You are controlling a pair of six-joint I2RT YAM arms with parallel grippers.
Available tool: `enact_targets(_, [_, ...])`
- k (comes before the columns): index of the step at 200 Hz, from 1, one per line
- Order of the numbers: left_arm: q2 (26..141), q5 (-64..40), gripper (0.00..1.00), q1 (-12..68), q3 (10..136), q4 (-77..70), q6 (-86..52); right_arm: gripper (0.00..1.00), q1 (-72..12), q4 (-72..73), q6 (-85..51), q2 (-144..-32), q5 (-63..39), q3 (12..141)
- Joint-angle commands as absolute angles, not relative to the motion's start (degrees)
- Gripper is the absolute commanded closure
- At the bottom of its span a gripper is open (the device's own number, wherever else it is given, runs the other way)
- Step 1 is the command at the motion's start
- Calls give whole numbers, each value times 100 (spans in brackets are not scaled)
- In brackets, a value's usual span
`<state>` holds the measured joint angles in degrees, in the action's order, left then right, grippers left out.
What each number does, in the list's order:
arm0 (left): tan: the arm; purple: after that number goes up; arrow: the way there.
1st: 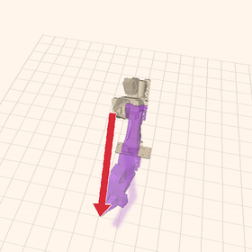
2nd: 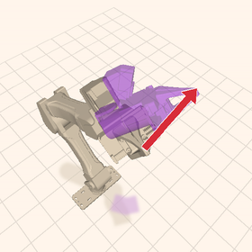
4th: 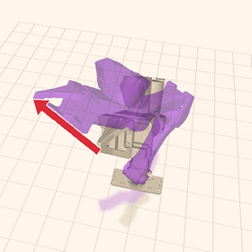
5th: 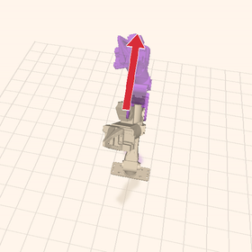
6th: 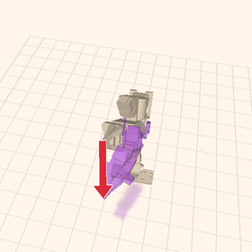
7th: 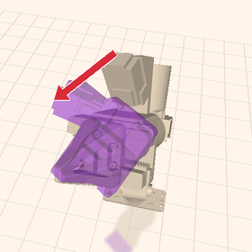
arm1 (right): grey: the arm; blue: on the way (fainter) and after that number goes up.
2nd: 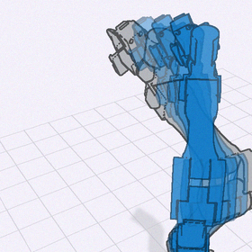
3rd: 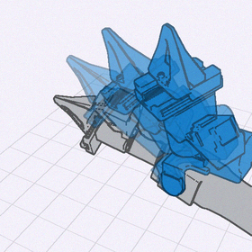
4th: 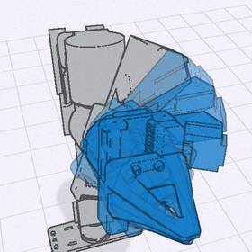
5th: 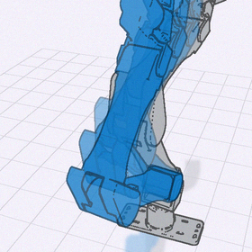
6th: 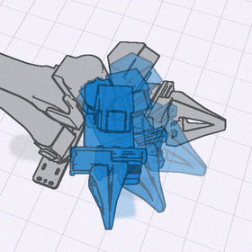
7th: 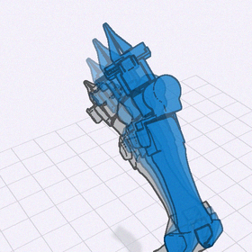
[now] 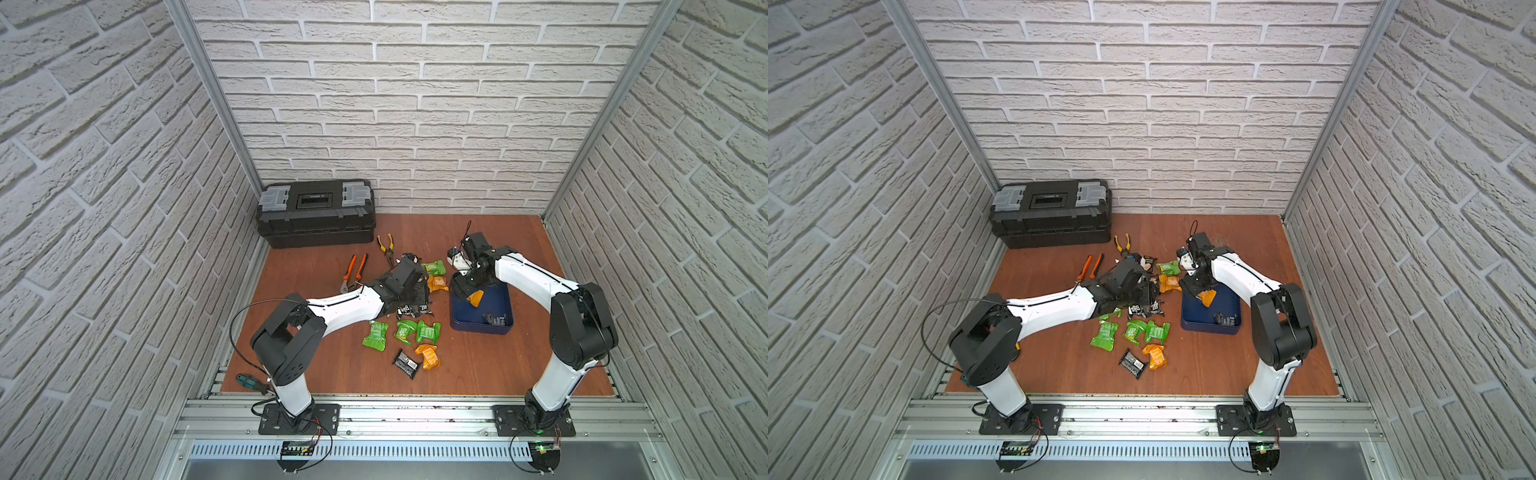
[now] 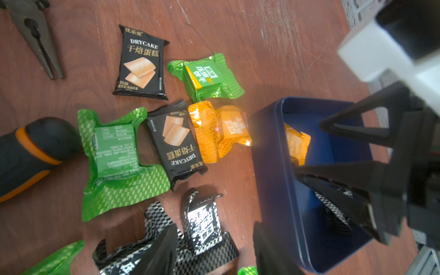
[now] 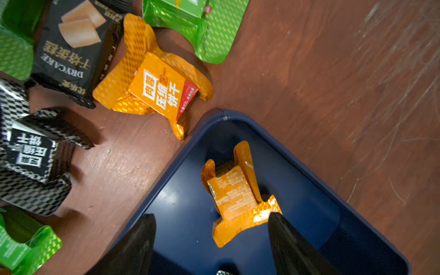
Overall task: Take the cookies out of the storage box
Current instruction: Pick up the cookie from the storage box.
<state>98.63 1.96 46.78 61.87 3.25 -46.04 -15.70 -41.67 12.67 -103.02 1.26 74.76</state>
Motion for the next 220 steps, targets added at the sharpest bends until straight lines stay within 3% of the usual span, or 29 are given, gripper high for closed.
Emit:
enact_targets(1, [9594, 135, 42, 4631, 6022, 53, -4614, 21, -1431, -4302, 1674, -10537, 40, 7733])
enact_targets(104, [9511, 33, 42, 4580, 5906, -87, -4606, 26, -1337, -4000, 1615, -11182, 431, 7709])
enact_targets(130, [9548, -8, 42, 4579, 5893, -131, -4622, 37, -1337, -3935, 1569, -11193, 524, 7609])
enact_targets(181, [9523, 23, 42, 4579, 5889, -113, -4632, 71, -1337, -3850, 1444, -10806, 408, 7426])
enact_targets(220, [9187, 672, 44, 4579, 5761, 98, -4848, 75, -1336, -3893, 652, -10008, 345, 7321])
